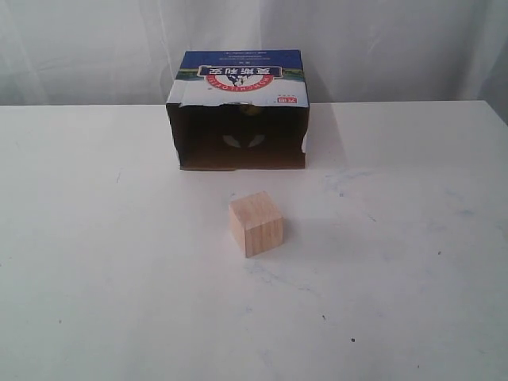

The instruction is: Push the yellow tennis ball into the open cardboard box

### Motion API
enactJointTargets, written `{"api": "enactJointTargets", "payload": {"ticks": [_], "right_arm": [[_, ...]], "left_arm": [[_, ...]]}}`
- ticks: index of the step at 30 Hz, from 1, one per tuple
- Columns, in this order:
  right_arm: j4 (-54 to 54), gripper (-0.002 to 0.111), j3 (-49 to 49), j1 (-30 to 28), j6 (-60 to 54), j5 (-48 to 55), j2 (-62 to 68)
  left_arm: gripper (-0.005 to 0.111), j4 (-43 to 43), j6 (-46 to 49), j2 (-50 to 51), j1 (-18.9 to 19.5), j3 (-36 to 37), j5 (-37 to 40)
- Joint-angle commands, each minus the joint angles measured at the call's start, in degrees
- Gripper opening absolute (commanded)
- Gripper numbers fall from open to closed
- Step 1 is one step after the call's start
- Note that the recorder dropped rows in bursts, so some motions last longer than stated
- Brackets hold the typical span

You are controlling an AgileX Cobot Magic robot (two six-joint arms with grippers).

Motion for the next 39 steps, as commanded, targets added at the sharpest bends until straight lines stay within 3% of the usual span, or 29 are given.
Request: {"api": "enactJointTargets", "payload": {"ticks": [1,3,7,9,11,18,23,31,35,39], "right_arm": [[0.01,0.0,0.12,0.18,-0.66,-0.26,-0.33],[0.01,0.0,0.12,0.18,-0.66,-0.26,-0.33],[0.01,0.0,0.12,0.18,-0.66,-0.26,-0.33],[0.01,0.0,0.12,0.18,-0.66,-0.26,-0.33],[0.01,0.0,0.12,0.18,-0.66,-0.26,-0.33],[-0.09,0.0,0.12,0.18,-0.66,-0.27,-0.33],[-0.08,0.0,0.12,0.18,-0.66,-0.15,-0.33],[-0.08,0.0,0.12,0.18,-0.66,-0.15,-0.33],[-0.08,0.0,0.12,0.18,-0.66,-0.15,-0.33],[-0.08,0.0,0.12,0.18,-0.66,-0.15,-0.33]], "left_arm": [[0.0,12.25,-3.22,-0.26,-0.36,-0.12,-6.14],[0.0,20.92,-18.96,-0.18,-0.36,-0.12,-13.12],[0.0,50.18,-58.51,0.26,1.99,0.47,-18.5],[0.0,57.82,-69.98,0.04,2.94,2.9,-18.5],[0.0,58.64,-75.72,-0.71,3.22,6.79,-18.38],[0.0,53.04,-75.3,-3.8,1.35,20.51,-25.24],[0.0,49.98,-61.84,-3.8,1.12,20.51,-24.12],[0.0,47.21,-62.0,-3.8,1.12,20.51,-23.33],[0.0,47.21,-62.0,-3.8,0.78,20.51,-16.71],[0.0,47.43,-61.38,-3.8,-0.8,20.51,-16.7]]}}
